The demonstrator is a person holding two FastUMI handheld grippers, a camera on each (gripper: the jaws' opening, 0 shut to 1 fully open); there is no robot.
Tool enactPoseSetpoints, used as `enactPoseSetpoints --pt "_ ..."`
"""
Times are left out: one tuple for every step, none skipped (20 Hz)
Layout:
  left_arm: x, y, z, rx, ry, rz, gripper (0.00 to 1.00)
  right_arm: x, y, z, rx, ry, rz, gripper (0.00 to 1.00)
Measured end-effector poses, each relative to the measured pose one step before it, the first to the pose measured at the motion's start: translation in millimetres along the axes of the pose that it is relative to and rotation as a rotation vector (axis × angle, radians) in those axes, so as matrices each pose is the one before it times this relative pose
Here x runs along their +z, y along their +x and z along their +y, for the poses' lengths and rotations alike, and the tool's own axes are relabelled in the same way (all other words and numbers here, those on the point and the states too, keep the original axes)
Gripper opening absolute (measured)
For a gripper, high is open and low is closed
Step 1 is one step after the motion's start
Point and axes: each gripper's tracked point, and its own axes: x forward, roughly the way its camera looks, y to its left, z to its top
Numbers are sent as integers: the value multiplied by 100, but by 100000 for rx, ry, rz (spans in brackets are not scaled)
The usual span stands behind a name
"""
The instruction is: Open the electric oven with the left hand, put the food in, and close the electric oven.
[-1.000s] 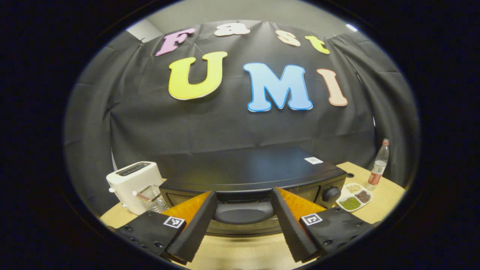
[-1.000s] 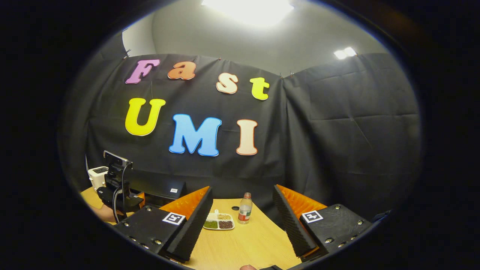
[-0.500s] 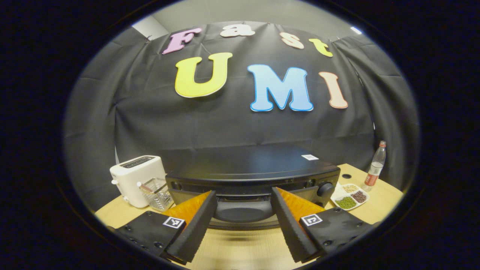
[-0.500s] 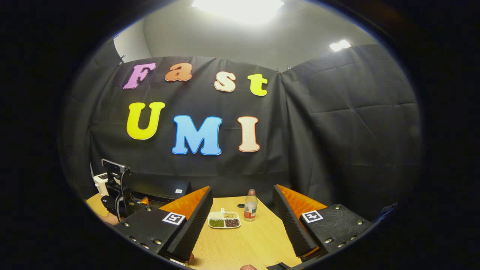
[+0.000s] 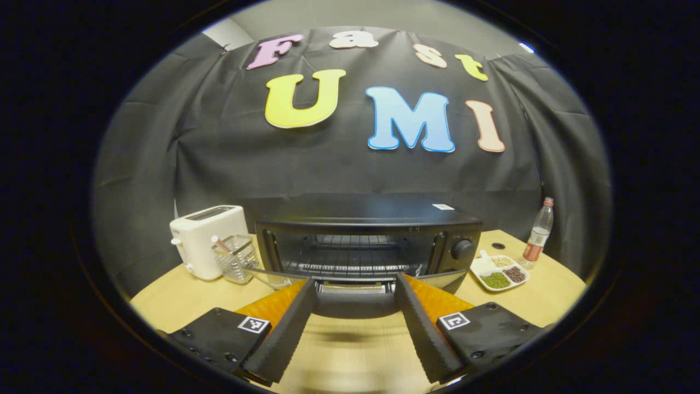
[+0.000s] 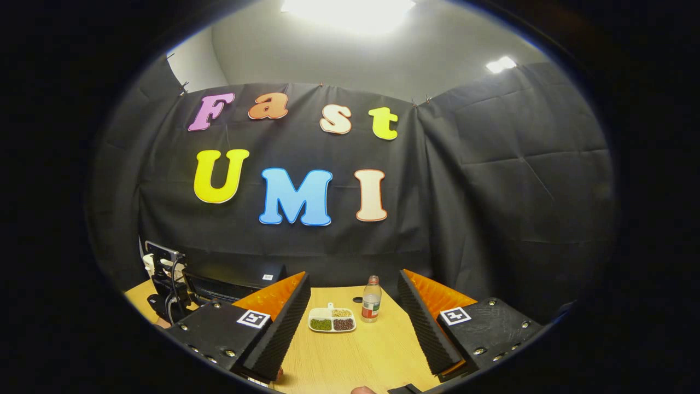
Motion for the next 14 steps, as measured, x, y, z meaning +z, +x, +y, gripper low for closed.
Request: enactPoseSetpoints --pt "-486 -334 -21 135 22 789 92 -20 52 8 567 -151 61 97" --pt "-446 -263 25 43 -5 823 92 -68 -154 -37 455 -189 21 97" --pt "-524 -367 5 77 -43 882 92 -37 -68 7 440 -68 120 97" --pt "-460 -221 51 72 -127 960 92 -186 -47 -28 459 7 295 97" --pt "-667 -191 -78 180 -17 888 92 -138 -152 -28 492 88 432 97" --pt "-592 -207 -1 245 88 1122 100 -196 -46 -22 413 64 432 97" --pt "-670 -259 10 311 204 1140 100 -163 -132 10 524 32 527 97" --pt "-647 -178 -53 260 298 1288 92 -191 -139 -39 436 -120 454 97" --pt "-721 -208 57 309 103 1044 92 -224 -195 -59 450 -261 472 97" --pt "-745 26 -105 409 216 1361 95 -159 -161 -91 323 -301 502 97" --pt "-608 -7 137 1380 936 1490 97 -127 -207 -125 343 -121 338 97" --pt "-640 6 148 1035 919 876 97 -107 -145 -166 104 -32 123 97" --pt "-554 -146 13 346 318 844 97 -85 -192 -170 167 -125 137 97" --pt "-633 -35 -83 276 160 914 97 -210 -268 -120 518 -449 388 97"
